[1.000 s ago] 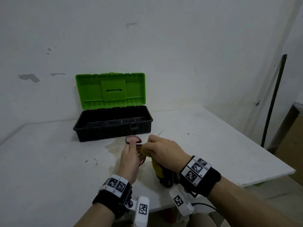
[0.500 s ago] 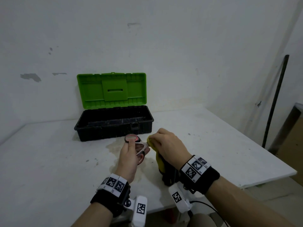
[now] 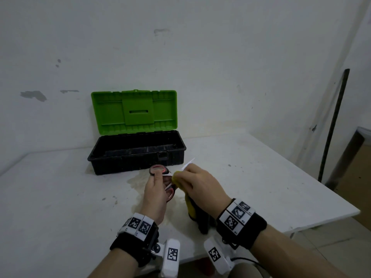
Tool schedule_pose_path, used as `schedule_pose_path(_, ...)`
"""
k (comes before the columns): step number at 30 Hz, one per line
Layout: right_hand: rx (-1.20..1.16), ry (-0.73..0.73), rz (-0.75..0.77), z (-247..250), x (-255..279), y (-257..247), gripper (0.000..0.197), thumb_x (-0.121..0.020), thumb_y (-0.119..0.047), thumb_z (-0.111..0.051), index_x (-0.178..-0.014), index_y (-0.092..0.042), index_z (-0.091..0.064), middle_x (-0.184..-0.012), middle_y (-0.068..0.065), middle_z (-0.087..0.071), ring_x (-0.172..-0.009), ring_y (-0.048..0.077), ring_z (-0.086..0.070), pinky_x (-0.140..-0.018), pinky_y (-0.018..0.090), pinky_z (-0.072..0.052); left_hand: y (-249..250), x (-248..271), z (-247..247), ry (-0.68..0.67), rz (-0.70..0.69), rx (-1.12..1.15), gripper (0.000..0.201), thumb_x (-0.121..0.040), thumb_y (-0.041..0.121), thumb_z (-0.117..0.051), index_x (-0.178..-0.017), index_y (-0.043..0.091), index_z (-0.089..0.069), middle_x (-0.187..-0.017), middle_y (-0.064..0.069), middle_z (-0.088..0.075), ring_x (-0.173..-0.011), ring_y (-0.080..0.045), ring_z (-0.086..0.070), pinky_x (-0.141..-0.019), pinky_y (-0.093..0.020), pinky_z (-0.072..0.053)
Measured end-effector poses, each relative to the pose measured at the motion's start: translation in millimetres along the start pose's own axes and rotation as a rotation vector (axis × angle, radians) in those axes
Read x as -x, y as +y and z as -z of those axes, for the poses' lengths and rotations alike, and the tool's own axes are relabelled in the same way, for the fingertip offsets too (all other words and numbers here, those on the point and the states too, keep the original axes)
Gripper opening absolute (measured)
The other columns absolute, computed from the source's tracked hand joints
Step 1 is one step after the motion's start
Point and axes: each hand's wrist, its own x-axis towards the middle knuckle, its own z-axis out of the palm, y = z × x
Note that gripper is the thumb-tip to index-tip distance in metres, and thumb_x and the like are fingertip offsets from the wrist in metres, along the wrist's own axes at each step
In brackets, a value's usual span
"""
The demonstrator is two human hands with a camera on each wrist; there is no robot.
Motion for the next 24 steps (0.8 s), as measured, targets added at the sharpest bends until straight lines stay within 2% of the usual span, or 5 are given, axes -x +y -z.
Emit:
schedule_pose_path(5,-0.025,0.028,-0.051,-2.0,0.6,8.4,0.038,-0.094,-0.044,-0.035,-0.109,-0.03,-0.067,-0.097,-0.001,-0.055,-0.081,0.025,-0.059,-0.067,0.044,-0.052,-0.4,-0.7,-3.8,0.008,0.007,0.023,0.039,-0.107,0.04,-0.038,-0.112,0.009,-0.062,-0.101,-0.015,-0.074,-0.094,-0.028,-0.072,-0.083,-0.04,-0.057)
schedule_pose_path(10,-0.022,0.114,-0.102,4.3,0.3,26.3,0.021,-0.097,-0.026,-0.051,-0.108,-0.025,-0.07,-0.097,0.002,-0.058,-0.079,0.027,-0.06,-0.067,0.043,-0.052,4.8,-8.3,-6.3,0.04,-0.012,0.073,0.039,-0.108,0.038,-0.035,-0.104,0.009,-0.061,-0.089,-0.012,-0.074,-0.083,-0.025,-0.074,-0.092,-0.046,-0.053)
schedule_pose_path(17,0.024,0.133,-0.273,19.4,-5.5,64.7,0.018,-0.097,-0.023,-0.053,-0.098,-0.021,-0.07,-0.093,-0.002,-0.055,-0.078,0.02,-0.057,-0.071,0.038,-0.052,14.6,-20.3,-1.2,0.073,-0.065,0.034,0.037,-0.108,0.039,-0.035,-0.101,0.014,-0.061,-0.075,-0.001,-0.075,-0.082,-0.025,-0.073,-0.082,-0.036,-0.054)
schedule_pose_path(21,0.001,0.189,-0.323,37.3,-25.1,83.1,0.017,-0.096,-0.023,-0.057,-0.101,-0.018,-0.073,-0.093,0.001,-0.059,-0.081,0.018,-0.057,-0.074,0.03,-0.049,21.9,-34.3,-0.6,0.088,-0.05,0.048,0.036,-0.108,0.04,-0.035,-0.104,0.015,-0.061,-0.082,-0.004,-0.075,-0.078,-0.022,-0.074,-0.084,-0.037,-0.053)
schedule_pose_path(24,-0.023,0.239,-0.357,41.5,-49.6,97.2,0.017,-0.096,-0.023,-0.058,-0.103,-0.017,-0.073,-0.097,0.004,-0.063,-0.089,0.021,-0.059,-0.076,0.025,-0.042,23.0,-41.7,-4.7,0.085,-0.036,0.058,0.035,-0.108,0.039,-0.035,-0.104,0.014,-0.06,-0.087,-0.007,-0.073,-0.073,-0.018,-0.073,-0.075,-0.031,-0.051)
